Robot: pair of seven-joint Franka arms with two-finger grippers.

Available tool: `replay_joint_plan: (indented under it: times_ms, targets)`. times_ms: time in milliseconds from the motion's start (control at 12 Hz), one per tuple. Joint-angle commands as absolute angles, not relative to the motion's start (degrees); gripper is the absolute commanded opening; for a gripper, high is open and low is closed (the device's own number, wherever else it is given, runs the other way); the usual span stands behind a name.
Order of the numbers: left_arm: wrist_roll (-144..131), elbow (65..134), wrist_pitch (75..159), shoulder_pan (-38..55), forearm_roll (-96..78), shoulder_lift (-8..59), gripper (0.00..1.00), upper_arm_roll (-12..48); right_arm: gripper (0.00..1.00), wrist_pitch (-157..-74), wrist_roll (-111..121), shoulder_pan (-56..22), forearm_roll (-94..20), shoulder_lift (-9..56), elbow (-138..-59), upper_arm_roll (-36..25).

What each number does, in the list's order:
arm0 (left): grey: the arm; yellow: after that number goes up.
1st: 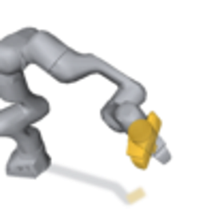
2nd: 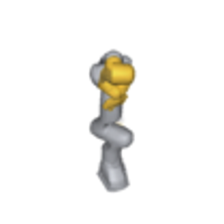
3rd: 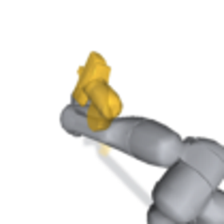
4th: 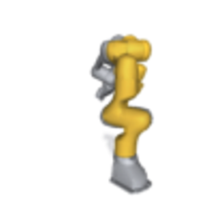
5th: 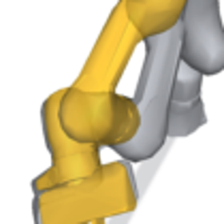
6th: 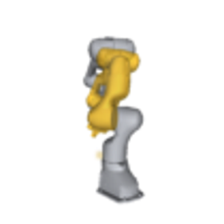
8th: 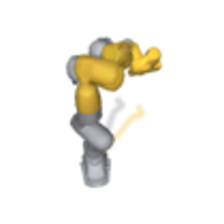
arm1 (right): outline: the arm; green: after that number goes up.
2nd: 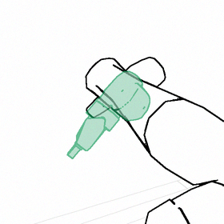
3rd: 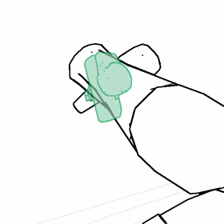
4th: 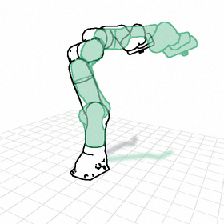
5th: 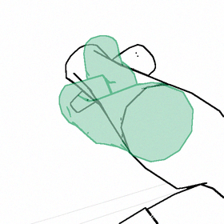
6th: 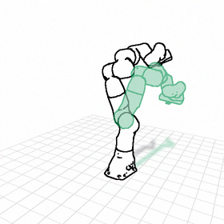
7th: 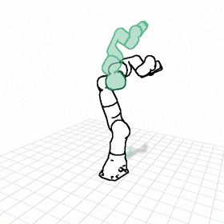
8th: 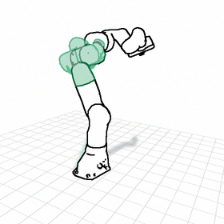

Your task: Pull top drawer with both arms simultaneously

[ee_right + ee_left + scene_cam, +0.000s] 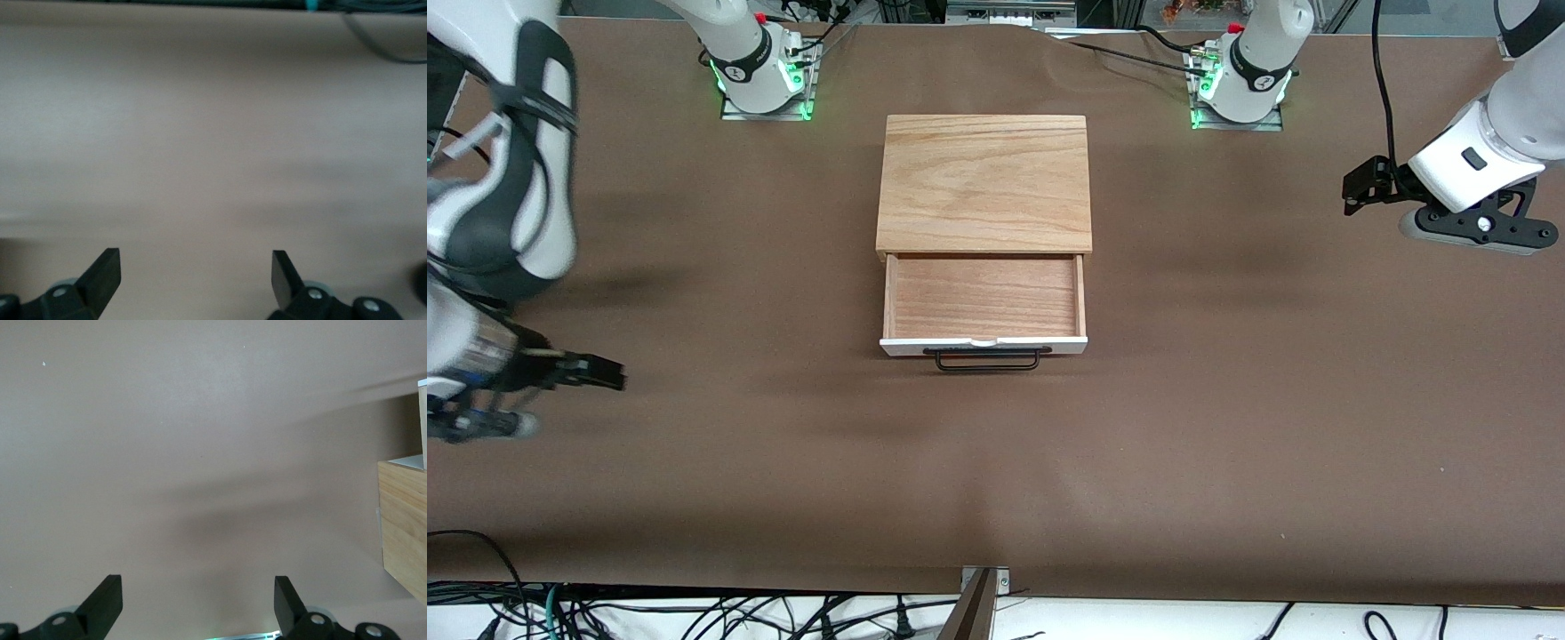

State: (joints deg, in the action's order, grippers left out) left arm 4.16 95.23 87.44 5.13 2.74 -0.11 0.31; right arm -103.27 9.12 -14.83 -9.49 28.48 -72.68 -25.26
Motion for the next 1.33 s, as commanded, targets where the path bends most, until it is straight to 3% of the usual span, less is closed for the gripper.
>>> replay_joint_plan:
  times_ms: [0, 166, 332, 1245]
  targets:
    - [2.7, 93.8, 86.3, 5.0, 4.0, 1.2, 1.0, 0.6, 1.0, -102.6, 8.6, -6.3, -1.6, 13.4, -81.5, -14.1]
    - [2.9, 93.4, 86.4, 5.0, 3.8, 1.3, 1.0, 0.9, 1.0, -99.3, 9.0, -4.1, -1.1, 6.4, -87.2, -12.0]
    - [2.7, 93.4, 86.4, 5.4, 3.7, 1.4, 1.0, 0.9, 1.0, -96.6, 8.8, -3.8, -1.1, 4.8, -89.0, -12.0]
    - [2.5, 92.1, 86.6, 5.4, -1.5, 1.8, 1.0, 1.1, 1.0, -94.9, 9.0, -5.7, 1.2, 7.8, -87.8, -12.4]
